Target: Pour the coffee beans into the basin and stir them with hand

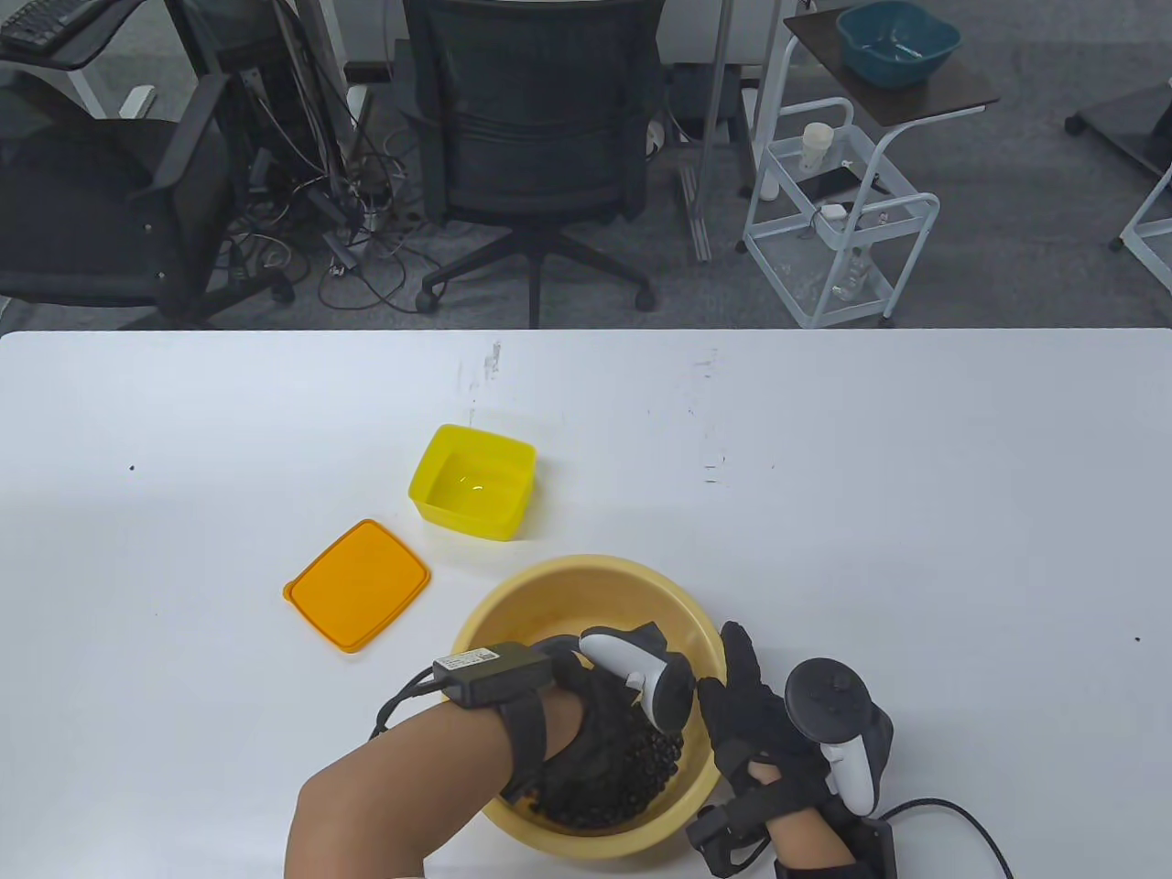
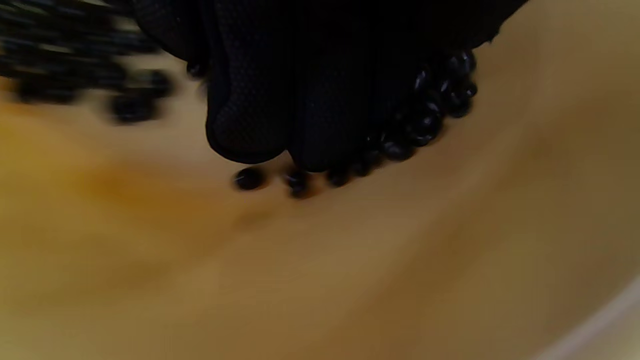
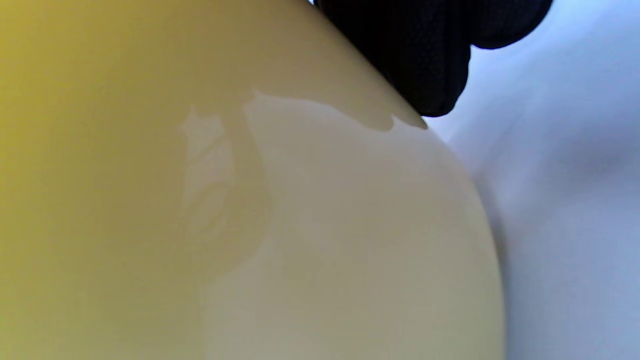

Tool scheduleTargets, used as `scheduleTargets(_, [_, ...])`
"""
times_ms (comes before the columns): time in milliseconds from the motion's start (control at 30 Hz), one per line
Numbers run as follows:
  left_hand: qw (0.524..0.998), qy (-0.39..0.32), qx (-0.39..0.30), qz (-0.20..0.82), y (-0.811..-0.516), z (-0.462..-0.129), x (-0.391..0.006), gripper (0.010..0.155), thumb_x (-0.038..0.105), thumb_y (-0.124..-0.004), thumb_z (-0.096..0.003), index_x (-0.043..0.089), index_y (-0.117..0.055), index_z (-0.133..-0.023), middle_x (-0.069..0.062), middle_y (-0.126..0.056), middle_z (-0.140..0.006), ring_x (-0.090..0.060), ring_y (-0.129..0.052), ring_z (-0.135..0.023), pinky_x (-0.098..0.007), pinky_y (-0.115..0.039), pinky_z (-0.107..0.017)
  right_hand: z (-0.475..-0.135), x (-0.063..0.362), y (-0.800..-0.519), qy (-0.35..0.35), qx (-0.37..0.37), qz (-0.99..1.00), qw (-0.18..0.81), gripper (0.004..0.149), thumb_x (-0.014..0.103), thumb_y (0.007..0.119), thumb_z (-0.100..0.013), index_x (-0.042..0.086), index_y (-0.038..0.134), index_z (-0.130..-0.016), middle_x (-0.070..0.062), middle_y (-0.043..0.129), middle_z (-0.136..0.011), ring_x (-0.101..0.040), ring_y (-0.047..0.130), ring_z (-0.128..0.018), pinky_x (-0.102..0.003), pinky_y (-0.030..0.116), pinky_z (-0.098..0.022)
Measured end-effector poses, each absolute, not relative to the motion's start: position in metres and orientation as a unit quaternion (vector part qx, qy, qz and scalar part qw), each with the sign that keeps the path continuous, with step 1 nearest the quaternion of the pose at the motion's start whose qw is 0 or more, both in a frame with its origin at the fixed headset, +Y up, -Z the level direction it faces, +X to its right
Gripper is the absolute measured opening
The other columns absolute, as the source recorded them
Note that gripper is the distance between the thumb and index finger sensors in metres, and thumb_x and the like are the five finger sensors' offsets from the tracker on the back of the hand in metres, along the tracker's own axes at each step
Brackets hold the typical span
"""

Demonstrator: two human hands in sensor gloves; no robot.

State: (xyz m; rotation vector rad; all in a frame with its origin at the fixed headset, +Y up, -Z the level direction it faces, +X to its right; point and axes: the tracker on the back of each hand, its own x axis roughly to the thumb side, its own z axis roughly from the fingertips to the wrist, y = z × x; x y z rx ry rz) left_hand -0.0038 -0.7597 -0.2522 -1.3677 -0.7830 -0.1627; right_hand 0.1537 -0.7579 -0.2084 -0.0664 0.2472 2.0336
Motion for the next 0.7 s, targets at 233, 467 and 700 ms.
scheduleTargets(233, [0.793, -0.328, -0.500, 0.111, -0.746, -0.285, 0.000, 0.056, 0.045, -0.060, -0.0559, 0.012, -0.059, -0.102, -0.008, -0.082, -0.094, -0.027, -0.095, -0.078, -0.050, -0.060, -0.072, -0.208, 0.155, -0.759, 0.104, -0.027, 0.846, 0.522, 0.065, 0.035, 0.056, -0.051, 0.011, 0.021, -0.100, -0.024, 0.062, -0.088, -0.049, 0.081, -0.071, -0.062, 0.056, -0.059])
scheduleTargets(467, [0.878, -0.353, -0.321, -0.038, -0.731, -0.292, -0.002, 0.055, 0.044, -0.063, -0.0538, 0.017, -0.061, -0.101, -0.008, -0.081, -0.095, -0.030, -0.091, -0.079, -0.053, -0.054, -0.074, -0.209, 0.158, -0.760, 0.111, -0.028, 0.841, 0.529, 0.065, 0.035, 0.056, -0.051, 0.011, 0.021, -0.100, -0.024, 0.062, -0.089, -0.048, 0.081, -0.072, -0.061, 0.055, -0.060])
scheduleTargets(700, [0.890, -0.286, -0.324, -0.144, -0.729, -0.297, -0.009, 0.057, 0.043, -0.065, -0.0523, 0.016, -0.061, -0.103, -0.013, -0.079, -0.096, -0.036, -0.090, -0.082, -0.055, -0.055, -0.073, -0.209, 0.156, -0.760, 0.105, -0.025, 0.846, 0.522, 0.065, 0.035, 0.056, -0.051, 0.011, 0.021, -0.100, -0.023, 0.062, -0.089, -0.048, 0.080, -0.072, -0.061, 0.055, -0.060])
